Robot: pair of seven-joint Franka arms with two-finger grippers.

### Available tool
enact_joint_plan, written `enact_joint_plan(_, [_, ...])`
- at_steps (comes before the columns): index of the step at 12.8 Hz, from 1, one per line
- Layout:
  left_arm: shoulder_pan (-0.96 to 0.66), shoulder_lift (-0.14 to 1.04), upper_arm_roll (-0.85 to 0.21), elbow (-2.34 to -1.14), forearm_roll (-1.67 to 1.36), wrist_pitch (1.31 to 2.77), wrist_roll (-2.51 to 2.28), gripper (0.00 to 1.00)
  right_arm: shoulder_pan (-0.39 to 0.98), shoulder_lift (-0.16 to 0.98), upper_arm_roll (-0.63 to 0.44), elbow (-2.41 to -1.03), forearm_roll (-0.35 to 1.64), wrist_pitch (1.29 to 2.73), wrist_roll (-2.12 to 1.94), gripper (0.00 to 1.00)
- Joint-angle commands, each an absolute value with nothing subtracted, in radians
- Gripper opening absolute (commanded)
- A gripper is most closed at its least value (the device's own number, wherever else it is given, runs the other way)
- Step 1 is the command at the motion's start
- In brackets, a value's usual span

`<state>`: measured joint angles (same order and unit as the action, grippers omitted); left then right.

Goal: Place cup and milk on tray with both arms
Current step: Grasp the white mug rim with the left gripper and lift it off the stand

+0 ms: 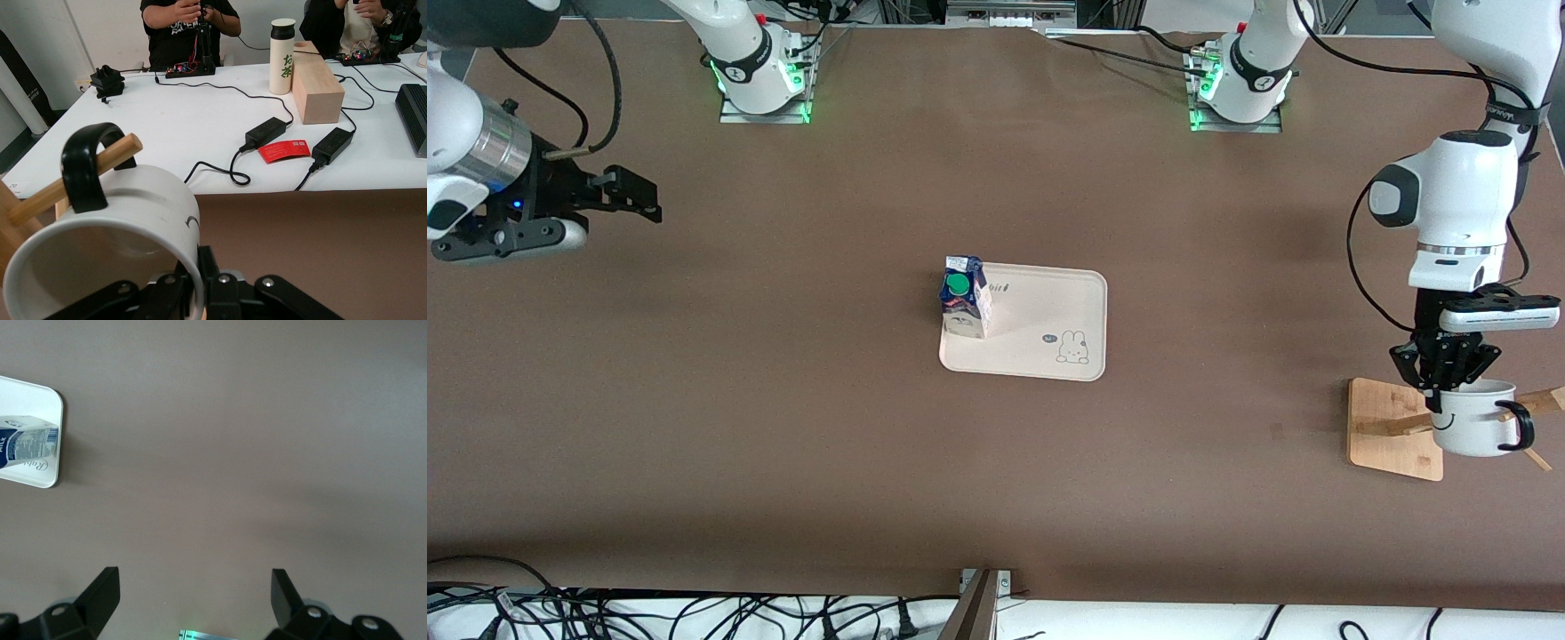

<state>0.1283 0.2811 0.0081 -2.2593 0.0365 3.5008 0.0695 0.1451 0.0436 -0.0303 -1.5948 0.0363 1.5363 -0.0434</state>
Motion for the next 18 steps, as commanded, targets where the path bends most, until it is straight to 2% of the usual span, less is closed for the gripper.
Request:
enact_joint_plan(1, [0.133,0.221,-0.017,-2.313,0.060,3.494,0.074,0.00,0.130,0.018,-0.012,-1.623,0.005,1.566,-0.040,1.00])
enact_joint_plan(8, [0.133,0.176,-0.021,-2.321,0.061,3.488,0.075,0.00,0.129,0.043,-0.014,-1.560,-0.020,1.580,-0.032,1.00])
enact_joint_plan(13, [0.132,0.167,-0.080,-2.318,0.058,3.447,0.067,0.00,0.150,0.044,-0.015,-1.549,-0.021,1.568,-0.006,1.00])
enact_joint_plan(15, [0.127,0.163,-0.089,-2.310,0.058,3.389,0.074,0.00,0.149,0.046,-0.018,-1.551,-0.020,1.566,-0.005,1.00])
enact_joint_plan(18, [0.104,0.108,-0.107,-2.272,0.060,3.199,0.074,0.00,0.141,0.048,-0.020,-1.551,-0.020,1.568,-0.005,1.00])
